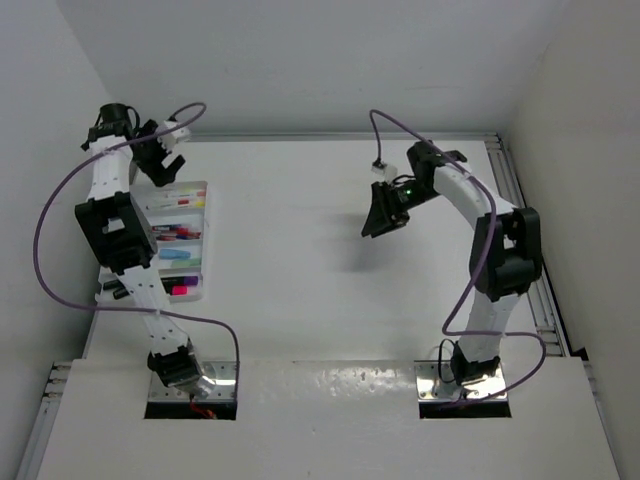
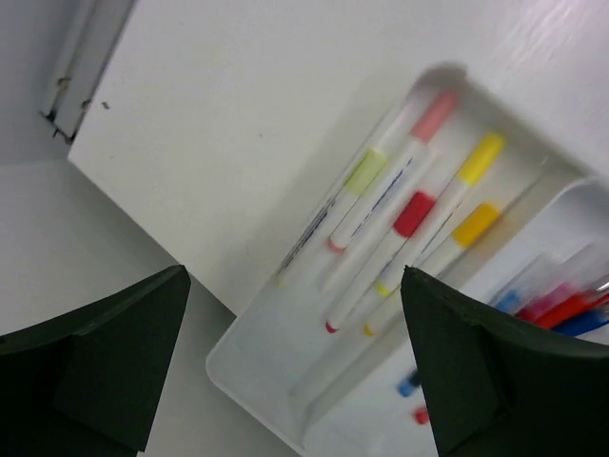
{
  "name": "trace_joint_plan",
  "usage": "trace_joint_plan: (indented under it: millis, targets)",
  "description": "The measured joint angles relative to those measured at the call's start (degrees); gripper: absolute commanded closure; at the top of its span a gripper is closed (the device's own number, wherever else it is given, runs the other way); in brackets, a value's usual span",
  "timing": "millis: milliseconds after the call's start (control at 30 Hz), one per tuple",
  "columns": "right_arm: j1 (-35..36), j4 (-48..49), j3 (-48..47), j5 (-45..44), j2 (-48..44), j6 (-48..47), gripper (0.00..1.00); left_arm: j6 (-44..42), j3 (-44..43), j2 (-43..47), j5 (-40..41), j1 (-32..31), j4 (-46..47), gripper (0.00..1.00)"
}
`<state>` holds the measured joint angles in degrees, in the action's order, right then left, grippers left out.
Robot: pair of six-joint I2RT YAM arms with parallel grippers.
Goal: Sort the stationery into containers
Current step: Place the stationery into the container
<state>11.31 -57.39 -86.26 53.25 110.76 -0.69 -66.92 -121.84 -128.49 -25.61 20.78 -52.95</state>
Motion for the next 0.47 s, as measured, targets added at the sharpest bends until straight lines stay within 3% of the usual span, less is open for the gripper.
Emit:
trace_joint_plan:
  millis: [67,133,167,200,300,367,467]
  targets:
    - [-1.3,2.4,1.2,-5.4,-3.0,1.2,0.48,9.1,0.3,3.0,1.1,-2.2,1.4,0.0]
    - [-3.6,5.2,3.7,-11.4,-8.0,2.8,0.32,18.1,4.5,9.2,4.0,-5.9,5.4,0.0]
    - [-5.0,6.2,4.7,-14.4,-10.6,3.5,0.29,22.8,9.9,14.2,5.9,-8.5,9.3,0.0]
    - [-6.8,7.5,5.7,-17.5,-13.3,4.3,0.19,27.1,15.4,19.6,7.6,-11.4,12.0,0.0]
    - [-13.3,10.9,8.7,-24.1,-20.5,5.9,0.16,36.4,31.2,34.3,11.7,-20.3,19.4,0.0]
    - [-17.5,13.1,11.3,-27.5,-24.3,6.5,0.08,41.7,39.2,41.5,13.0,-25.1,23.5,0.0]
    - [-21.4,15.4,17.4,-30.8,-29.7,6.4,0.07,48.8,47.5,47.2,13.5,-26.3,26.8,0.0]
